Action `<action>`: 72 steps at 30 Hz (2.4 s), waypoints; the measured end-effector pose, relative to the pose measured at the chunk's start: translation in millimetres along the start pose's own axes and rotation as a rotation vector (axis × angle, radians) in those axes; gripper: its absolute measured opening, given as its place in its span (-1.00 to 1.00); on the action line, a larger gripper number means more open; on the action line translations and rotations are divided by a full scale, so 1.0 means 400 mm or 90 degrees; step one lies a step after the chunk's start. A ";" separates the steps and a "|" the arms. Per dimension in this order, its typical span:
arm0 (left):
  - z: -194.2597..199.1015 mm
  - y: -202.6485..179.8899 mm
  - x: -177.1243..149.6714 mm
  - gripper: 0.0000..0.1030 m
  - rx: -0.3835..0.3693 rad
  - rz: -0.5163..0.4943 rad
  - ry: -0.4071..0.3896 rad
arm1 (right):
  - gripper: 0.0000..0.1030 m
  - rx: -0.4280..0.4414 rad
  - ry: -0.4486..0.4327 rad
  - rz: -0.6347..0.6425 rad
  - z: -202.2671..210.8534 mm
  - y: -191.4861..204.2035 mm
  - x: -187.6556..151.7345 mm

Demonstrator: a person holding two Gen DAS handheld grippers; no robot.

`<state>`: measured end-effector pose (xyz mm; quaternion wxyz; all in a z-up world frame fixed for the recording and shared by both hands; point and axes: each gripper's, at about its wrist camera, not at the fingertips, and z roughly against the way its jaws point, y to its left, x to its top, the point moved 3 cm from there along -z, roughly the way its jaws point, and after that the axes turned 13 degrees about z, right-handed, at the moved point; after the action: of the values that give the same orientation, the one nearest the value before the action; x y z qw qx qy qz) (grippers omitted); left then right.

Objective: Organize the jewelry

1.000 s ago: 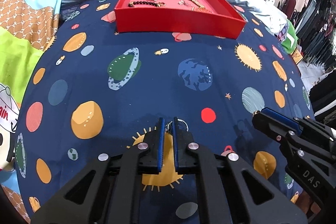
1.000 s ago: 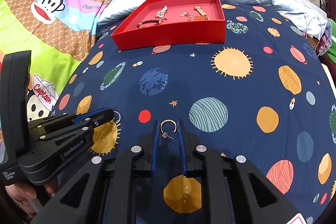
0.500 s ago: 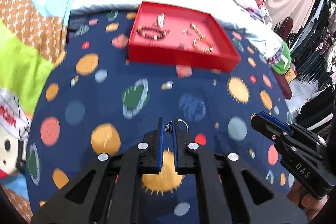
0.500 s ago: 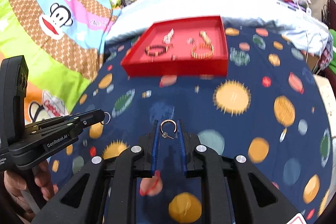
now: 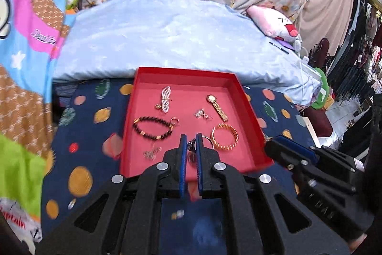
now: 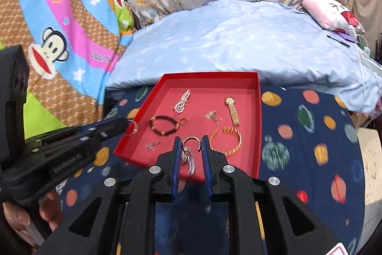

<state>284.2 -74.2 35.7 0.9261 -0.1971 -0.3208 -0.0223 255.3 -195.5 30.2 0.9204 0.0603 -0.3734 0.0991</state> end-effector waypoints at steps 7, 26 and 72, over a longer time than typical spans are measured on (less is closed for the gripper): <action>-0.169 0.039 0.033 -0.88 0.033 0.022 0.042 | -0.69 0.018 0.039 0.003 -0.163 -0.010 0.047; -0.253 0.080 0.020 -0.68 0.071 0.023 0.063 | -0.65 0.009 0.079 0.004 -0.269 -0.009 0.022; 0.128 0.035 -0.218 0.10 0.198 0.015 -0.012 | 0.23 -0.147 0.049 -0.052 0.170 0.105 -0.197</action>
<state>187.3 -49.2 14.8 0.9427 -0.0550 -0.3267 0.0405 144.6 -178.1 25.4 0.9382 -0.0345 -0.3437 0.0200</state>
